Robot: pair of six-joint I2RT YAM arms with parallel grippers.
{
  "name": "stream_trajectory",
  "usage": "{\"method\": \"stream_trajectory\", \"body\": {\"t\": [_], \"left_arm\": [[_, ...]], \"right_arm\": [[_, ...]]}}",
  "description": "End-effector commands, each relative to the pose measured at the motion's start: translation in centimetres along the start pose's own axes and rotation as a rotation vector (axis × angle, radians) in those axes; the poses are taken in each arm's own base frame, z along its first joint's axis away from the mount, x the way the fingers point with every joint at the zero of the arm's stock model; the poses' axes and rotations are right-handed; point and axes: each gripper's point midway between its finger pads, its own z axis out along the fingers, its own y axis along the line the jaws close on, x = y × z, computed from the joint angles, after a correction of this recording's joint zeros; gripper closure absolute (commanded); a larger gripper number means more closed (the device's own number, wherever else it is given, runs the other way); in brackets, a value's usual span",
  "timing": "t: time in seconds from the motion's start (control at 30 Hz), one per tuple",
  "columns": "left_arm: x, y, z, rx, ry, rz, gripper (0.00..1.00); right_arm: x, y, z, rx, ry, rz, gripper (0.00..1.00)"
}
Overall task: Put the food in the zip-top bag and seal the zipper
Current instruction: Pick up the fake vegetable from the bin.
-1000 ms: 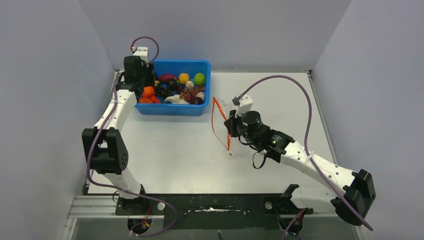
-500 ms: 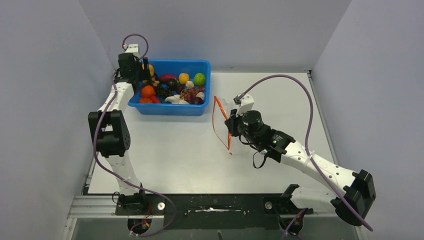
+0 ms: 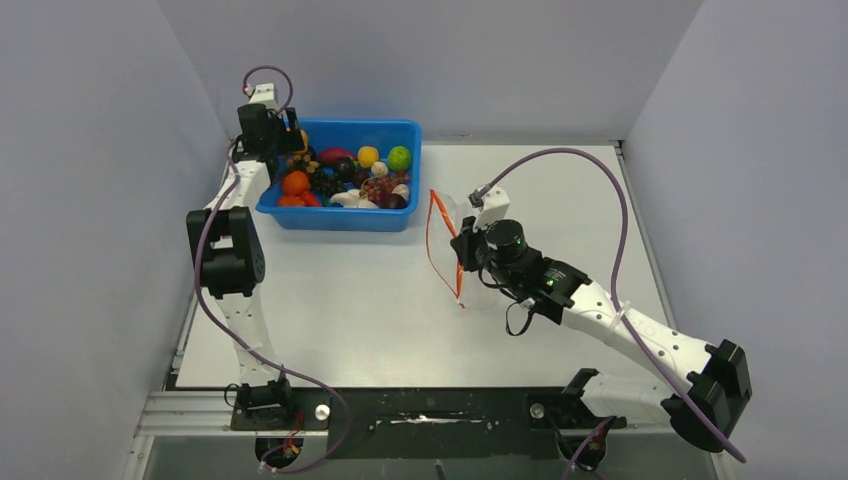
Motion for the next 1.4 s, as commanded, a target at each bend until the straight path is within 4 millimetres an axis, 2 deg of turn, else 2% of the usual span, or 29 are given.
{"method": "stream_trajectory", "body": {"t": [0.0,0.17,0.43,0.5,0.57,0.73,0.87,1.0,1.07,1.2,1.37], "left_arm": [[-4.2,-0.6,0.4,0.023,-0.125,-0.014,0.28],[-3.2,-0.1,1.5,0.002,-0.12,-0.01,0.28],[-2.3,-0.5,3.3,0.024,-0.115,-0.022,0.28],[-2.3,-0.4,3.7,0.023,-0.115,-0.021,0.3],[-2.3,-0.6,3.7,0.029,-0.108,-0.021,0.36],[-1.7,-0.8,3.3,0.023,-0.088,-0.027,0.38],[-1.3,-2.0,3.0,0.043,-0.089,-0.006,0.38],[-1.1,-2.6,3.1,0.044,-0.094,0.007,0.51],[-1.5,-2.9,2.8,0.046,-0.101,0.003,0.6],[-2.9,-3.2,1.7,0.028,-0.113,0.003,0.66],[-4.9,-3.5,-0.9,0.015,-0.147,-0.01,0.74]], "right_arm": [[-4.0,0.3,-0.4,0.006,-0.106,0.033,1.0],[-4.1,0.1,-0.6,0.01,-0.113,0.033,1.0],[-3.9,0.5,-0.6,0.0,-0.088,0.034,1.0],[-3.8,0.3,-0.7,0.007,-0.088,0.04,1.0],[-3.7,0.2,-0.8,0.011,-0.096,0.051,1.0],[-3.7,0.0,-1.3,0.01,-0.112,0.068,1.0],[-3.7,-0.1,-1.4,0.016,-0.109,0.064,1.0],[-3.8,-0.2,-1.7,0.016,-0.117,0.066,1.0],[-3.9,-0.2,-1.8,0.017,-0.121,0.068,1.0],[-4.0,-0.4,-2.0,0.028,-0.122,0.084,1.0],[-3.5,-1.0,-2.1,0.058,-0.127,0.13,1.0]]}}
